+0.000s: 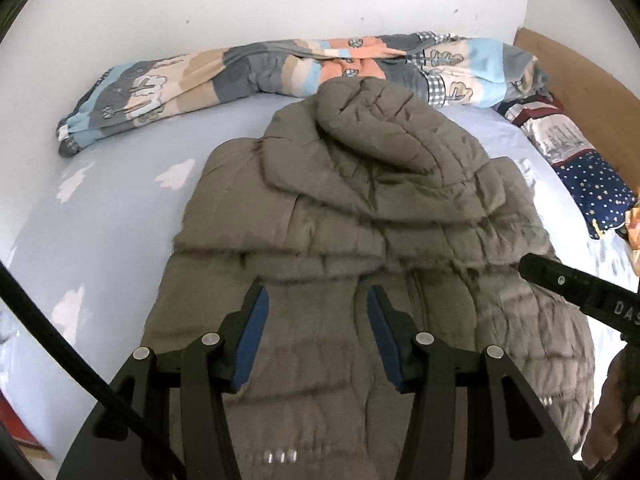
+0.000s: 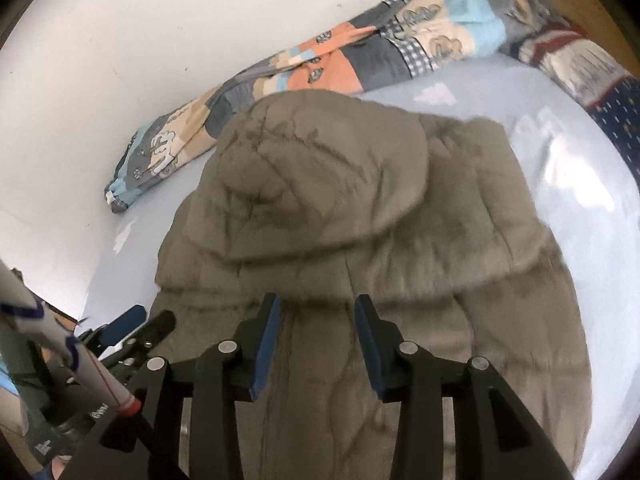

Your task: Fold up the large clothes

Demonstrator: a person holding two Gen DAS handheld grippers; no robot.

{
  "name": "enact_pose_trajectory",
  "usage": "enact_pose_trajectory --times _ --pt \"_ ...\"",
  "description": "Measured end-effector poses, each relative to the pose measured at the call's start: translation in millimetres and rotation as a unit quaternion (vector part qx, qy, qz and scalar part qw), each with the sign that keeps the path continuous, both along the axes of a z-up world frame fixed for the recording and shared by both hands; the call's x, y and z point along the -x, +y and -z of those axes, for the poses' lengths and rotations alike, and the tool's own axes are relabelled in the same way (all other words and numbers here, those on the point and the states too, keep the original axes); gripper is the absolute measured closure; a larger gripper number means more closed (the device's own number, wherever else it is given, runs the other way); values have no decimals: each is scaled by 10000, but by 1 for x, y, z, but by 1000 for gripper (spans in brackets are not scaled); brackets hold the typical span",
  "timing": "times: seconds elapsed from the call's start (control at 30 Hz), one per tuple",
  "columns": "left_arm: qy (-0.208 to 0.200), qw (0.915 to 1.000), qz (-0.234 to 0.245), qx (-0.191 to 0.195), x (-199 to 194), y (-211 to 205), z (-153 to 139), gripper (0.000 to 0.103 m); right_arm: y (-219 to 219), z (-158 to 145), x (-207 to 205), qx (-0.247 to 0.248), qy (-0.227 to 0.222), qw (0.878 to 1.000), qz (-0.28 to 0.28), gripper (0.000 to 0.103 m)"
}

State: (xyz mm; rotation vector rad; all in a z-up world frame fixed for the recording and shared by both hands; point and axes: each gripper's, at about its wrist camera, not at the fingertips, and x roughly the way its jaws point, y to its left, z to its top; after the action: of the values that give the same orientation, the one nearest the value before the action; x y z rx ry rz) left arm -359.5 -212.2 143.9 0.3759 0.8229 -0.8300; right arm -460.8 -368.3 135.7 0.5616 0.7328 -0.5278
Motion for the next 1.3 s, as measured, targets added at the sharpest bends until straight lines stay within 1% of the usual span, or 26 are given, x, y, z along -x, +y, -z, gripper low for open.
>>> enact_pose_trajectory --times 0.1,0.2,0.33,0.37,0.43,0.5,0.57,0.6,0.67,0.7,0.77,0.83,0.97,1.13,1.2,1.3 --pt "80 9999 -81 69 12 26 -2 53 20 2 26 -15 -27 10000 26 61" --pt "190 9997 -146 25 26 48 6 53 35 7 49 -17 29 10000 25 60" --pt "108 9998 -121 -141 45 69 13 53 63 19 69 118 244 9996 -77 58" --pt "103 9998 -79 -170 49 72 14 52 74 24 76 199 373 9990 -129 58" --pt "43 9998 -23 -175 56 78 16 49 85 31 83 252 491 9983 -174 55" --pt "-104 9997 -58 -206 61 81 22 47 96 41 95 195 564 9981 -131 52" --pt "-140 9996 -88 -216 63 82 32 47 103 50 105 128 600 9981 -71 51" --pt "-147 9994 -104 -283 63 81 38 47 106 56 109 94 616 9980 -56 50" --pt "-64 9989 -74 -463 62 76 47 47 107 65 110 101 739 9972 -64 50" --pt "-8 9990 -4 -447 62 74 49 47 106 69 110 110 815 9966 -62 50" --pt "-49 9991 25 -432 61 72 50 47 103 74 110 159 882 9960 -64 50" --pt "110 9987 75 -491 56 68 57 47 98 78 108 238 958 9951 -26 47" --pt "326 9976 -1 -617 47 66 71 47 90 87 102 188 1120 9935 0 44" --pt "336 9973 -13 -658 43 63 76 47 96 91 90 301 1339 9905 -110 28" --pt "332 9971 7 -678 43 63 77 47 99 94 86 429 1460 9882 -165 27" --pt "313 9971 28 -688 42 62 78 47 98 96 85 439 1506 9874 -209 27"
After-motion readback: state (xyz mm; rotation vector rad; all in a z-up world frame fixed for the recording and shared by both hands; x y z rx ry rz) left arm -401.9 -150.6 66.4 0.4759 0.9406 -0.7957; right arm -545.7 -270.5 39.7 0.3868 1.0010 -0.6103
